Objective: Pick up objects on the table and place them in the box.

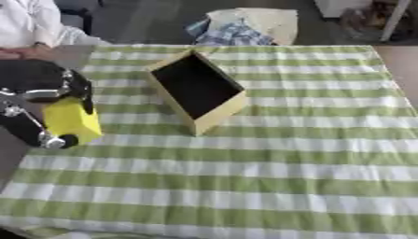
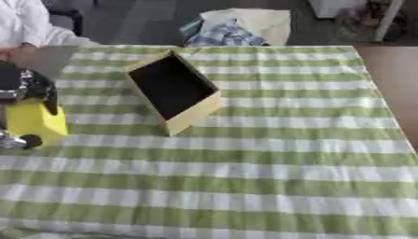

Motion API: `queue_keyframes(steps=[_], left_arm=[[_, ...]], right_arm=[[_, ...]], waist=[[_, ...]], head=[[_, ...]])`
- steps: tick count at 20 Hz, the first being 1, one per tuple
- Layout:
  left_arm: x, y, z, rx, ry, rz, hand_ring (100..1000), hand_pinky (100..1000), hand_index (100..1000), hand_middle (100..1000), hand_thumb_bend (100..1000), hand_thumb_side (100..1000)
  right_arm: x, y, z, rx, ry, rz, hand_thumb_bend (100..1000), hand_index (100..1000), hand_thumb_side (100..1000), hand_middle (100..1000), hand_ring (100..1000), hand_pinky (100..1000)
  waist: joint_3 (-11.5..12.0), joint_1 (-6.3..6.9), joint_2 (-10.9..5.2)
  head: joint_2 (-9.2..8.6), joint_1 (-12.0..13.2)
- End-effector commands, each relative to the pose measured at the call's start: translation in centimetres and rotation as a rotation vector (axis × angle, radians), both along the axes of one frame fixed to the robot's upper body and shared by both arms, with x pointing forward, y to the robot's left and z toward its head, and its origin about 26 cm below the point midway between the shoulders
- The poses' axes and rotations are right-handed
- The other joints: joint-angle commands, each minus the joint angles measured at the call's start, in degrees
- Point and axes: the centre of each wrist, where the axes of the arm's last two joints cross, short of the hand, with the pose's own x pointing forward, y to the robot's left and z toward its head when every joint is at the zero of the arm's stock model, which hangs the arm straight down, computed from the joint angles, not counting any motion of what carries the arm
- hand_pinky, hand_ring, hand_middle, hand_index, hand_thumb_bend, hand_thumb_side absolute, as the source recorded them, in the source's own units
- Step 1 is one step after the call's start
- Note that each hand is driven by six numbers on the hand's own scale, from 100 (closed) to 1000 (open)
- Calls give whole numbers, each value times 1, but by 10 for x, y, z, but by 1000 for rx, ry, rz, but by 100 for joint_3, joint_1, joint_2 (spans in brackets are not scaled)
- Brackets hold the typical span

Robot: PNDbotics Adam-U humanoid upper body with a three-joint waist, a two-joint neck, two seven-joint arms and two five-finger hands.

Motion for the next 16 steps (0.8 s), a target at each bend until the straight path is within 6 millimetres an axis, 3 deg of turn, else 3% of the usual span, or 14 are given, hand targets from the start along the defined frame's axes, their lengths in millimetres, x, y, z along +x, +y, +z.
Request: queue_keyframes(steps=[1,8,16], left_arm=[[5,-13,19,-4,-23,-39,425,173,637,572,347,125],[30,-58,42,-47,-23,-130,415,150,633,553,277,114],[69,-122,52,-120,-24,-164,402,121,628,523,199,105]], right_arm=[[-2,0,13,-32,-28,6,100,795,841,708,694,637],[-2,1,13,-28,-27,18,100,794,842,706,692,635],[1,5,16,-15,-40,47,100,794,843,704,689,631]], waist=[[-18,10,-43],[-99,20,-4],[-293,3,130]], head=[[37,48],[37,97],[37,225]])
